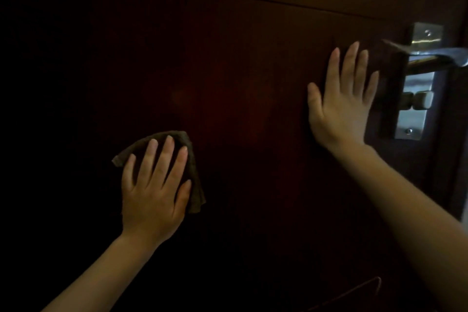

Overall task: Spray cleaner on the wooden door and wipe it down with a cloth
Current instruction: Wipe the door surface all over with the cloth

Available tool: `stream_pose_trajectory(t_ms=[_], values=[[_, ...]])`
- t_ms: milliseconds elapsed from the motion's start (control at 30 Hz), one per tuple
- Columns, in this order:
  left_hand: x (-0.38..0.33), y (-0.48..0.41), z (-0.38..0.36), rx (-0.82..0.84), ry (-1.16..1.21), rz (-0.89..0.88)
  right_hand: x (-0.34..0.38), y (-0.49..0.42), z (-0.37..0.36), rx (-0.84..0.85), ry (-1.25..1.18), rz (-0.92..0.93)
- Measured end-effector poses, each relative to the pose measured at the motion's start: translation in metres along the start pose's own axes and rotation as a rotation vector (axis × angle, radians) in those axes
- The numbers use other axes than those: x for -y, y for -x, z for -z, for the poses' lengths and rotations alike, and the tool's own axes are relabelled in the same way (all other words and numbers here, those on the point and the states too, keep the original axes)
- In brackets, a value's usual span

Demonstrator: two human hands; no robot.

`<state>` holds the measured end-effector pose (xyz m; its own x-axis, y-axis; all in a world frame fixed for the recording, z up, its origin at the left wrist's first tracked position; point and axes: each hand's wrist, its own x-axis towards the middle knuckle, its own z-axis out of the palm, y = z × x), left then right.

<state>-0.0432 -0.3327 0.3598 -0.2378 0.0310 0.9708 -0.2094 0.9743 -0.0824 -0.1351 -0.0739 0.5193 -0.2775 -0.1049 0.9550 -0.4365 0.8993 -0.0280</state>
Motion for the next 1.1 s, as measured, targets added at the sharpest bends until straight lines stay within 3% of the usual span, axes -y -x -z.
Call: stream_pose_trajectory(t_ms=[200,367,533,733,1000,1100], values=[[-0.001,0.009,0.001,0.064,-0.012,-0.086,0.048,0.020,-0.012,0.022,-0.051,-0.118],[0.013,0.000,0.001,0.036,0.002,-0.123,0.081,0.050,-0.025,0.000,-0.054,-0.013],[0.004,0.012,-0.001,0.000,-0.009,-0.020,0.076,0.056,-0.031,-0.033,-0.064,0.022],[0.030,0.032,0.001,0.061,-0.082,-0.323,0.074,0.067,-0.030,-0.027,-0.064,0.064],[0.020,0.038,-0.002,0.044,-0.071,-0.210,0.057,0.099,-0.042,-0.086,-0.038,0.159],[0.015,0.042,-0.004,0.055,-0.078,-0.331,0.050,0.108,-0.043,-0.094,-0.036,0.202]])
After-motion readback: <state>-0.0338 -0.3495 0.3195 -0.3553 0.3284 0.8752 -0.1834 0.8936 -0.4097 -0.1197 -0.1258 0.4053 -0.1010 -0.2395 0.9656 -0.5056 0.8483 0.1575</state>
